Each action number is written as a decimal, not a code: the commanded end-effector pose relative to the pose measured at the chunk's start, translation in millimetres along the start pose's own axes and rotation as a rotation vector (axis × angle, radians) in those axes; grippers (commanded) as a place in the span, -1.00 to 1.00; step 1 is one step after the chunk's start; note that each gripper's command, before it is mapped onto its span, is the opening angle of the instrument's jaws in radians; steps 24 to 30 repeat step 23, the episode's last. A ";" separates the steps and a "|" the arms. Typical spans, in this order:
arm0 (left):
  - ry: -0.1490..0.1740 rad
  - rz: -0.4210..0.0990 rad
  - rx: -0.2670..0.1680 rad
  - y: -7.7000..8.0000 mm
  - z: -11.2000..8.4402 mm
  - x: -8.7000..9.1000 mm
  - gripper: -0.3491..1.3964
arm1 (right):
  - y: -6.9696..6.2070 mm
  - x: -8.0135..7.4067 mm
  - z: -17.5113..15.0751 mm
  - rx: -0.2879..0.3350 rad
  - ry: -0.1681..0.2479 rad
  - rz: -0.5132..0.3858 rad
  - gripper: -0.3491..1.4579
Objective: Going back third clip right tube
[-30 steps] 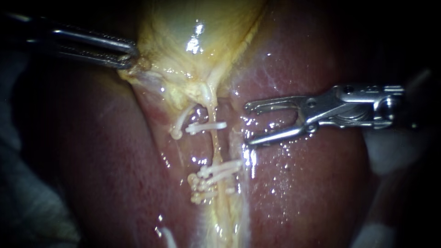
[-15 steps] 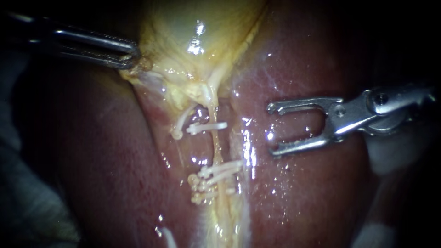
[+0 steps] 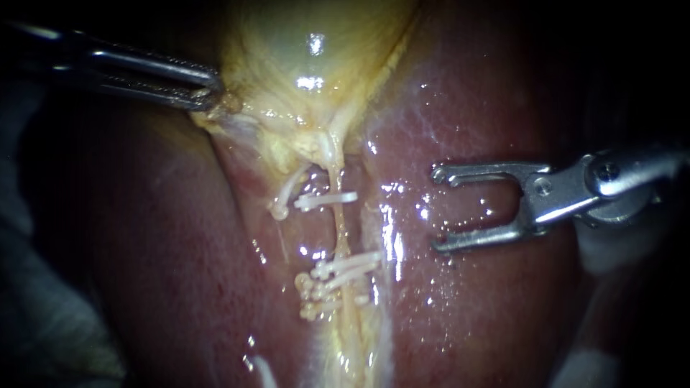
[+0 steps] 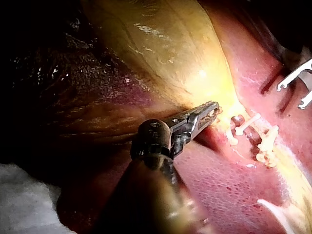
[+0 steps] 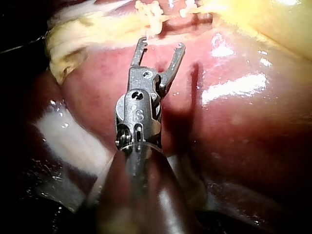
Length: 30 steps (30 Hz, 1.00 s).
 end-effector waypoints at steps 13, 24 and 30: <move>-0.006 0.002 -0.007 -2.0 5.2 -1.6 -1.00 | -0.4 0.2 0.1 -0.001 0.000 0.001 -0.06; -0.008 0.003 -0.010 -2.1 5.1 -1.8 -1.00 | -0.5 0.4 0.2 -0.003 0.000 0.002 -0.06; -0.008 0.003 -0.010 -2.1 5.1 -1.8 -1.00 | -0.5 0.4 0.2 -0.003 0.000 0.002 -0.06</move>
